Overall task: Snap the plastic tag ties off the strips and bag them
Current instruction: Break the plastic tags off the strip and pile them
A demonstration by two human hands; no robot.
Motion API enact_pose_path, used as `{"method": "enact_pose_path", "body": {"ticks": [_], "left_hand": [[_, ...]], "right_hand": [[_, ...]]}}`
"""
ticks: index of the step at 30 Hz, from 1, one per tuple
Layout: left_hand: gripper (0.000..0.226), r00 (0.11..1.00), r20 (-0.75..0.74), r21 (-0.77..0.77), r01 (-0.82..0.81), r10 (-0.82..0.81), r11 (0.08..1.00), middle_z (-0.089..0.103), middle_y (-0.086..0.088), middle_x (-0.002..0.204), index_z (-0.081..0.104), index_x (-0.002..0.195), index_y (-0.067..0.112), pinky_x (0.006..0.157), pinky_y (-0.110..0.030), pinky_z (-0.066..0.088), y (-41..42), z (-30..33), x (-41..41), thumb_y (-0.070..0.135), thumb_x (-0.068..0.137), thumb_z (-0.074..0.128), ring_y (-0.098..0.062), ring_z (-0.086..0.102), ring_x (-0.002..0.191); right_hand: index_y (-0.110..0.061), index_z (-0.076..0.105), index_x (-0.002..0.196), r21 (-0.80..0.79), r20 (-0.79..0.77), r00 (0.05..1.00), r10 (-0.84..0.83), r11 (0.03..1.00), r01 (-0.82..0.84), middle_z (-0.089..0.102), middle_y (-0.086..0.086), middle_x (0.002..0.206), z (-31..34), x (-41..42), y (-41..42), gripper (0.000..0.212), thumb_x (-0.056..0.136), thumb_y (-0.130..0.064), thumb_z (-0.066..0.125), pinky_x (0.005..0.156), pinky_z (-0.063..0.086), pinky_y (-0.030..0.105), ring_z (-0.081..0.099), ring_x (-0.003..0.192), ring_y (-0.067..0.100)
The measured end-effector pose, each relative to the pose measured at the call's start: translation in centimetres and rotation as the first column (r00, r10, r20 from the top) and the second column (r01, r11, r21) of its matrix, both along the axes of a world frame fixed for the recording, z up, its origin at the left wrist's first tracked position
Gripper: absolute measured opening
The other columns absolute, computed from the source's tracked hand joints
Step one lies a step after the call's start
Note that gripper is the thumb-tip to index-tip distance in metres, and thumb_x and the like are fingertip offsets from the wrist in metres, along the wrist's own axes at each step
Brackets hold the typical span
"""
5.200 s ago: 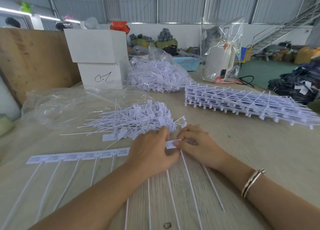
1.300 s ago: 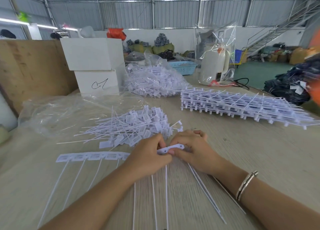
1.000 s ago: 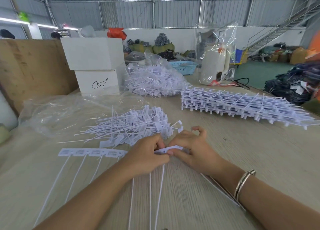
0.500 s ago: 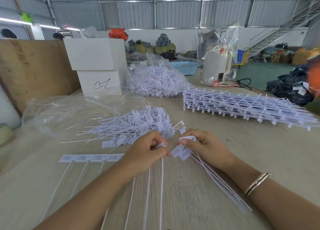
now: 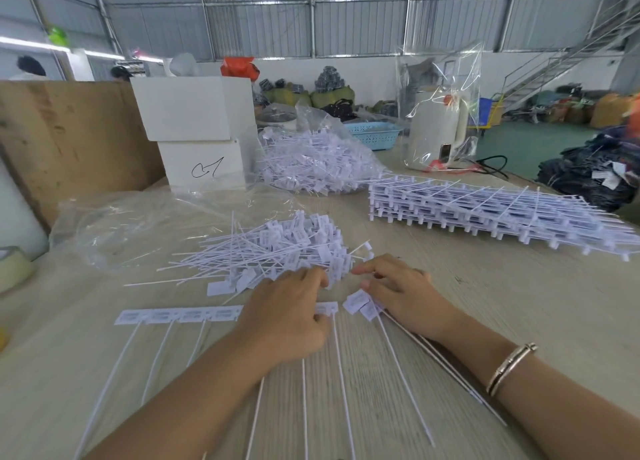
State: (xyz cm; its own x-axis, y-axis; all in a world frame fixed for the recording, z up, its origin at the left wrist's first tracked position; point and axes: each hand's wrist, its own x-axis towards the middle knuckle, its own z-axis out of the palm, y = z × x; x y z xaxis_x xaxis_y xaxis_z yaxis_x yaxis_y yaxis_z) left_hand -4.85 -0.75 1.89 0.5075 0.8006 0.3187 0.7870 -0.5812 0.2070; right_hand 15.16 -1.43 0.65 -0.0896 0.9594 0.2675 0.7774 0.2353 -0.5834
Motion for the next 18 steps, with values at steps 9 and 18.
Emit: {"method": "enact_pose_path", "body": {"ticks": [9,18], "left_hand": [[0.010,1.000,-0.008,0.040,-0.011,0.012,0.999,0.053,0.014,0.093,0.047,0.090,0.030,0.064,-0.027,0.037,0.2,-0.4,-0.8,0.039,0.088,0.051,-0.008,0.048,0.084],[0.023,0.967,0.252,0.161,-0.002,-0.039,0.987,0.051,0.010,0.093,0.045,0.097,0.028,0.067,-0.025,0.041,0.3,-1.3,1.1,0.036,0.083,0.061,-0.010,0.049,0.086]], "right_hand": [[-0.019,0.062,0.116,0.002,0.120,0.993,-0.021,1.000,0.021,0.053,-0.001,0.113,-0.2,-0.6,-0.3,0.025,0.093,-0.020,0.051,0.075,0.035,0.017,0.050,0.090,0.008],[-0.011,0.069,0.099,0.157,-0.184,0.983,-0.004,0.987,0.033,0.059,0.001,0.092,0.5,-1.7,-1.0,0.028,0.097,-0.026,0.045,0.075,0.035,0.012,0.053,0.091,0.011]]}}
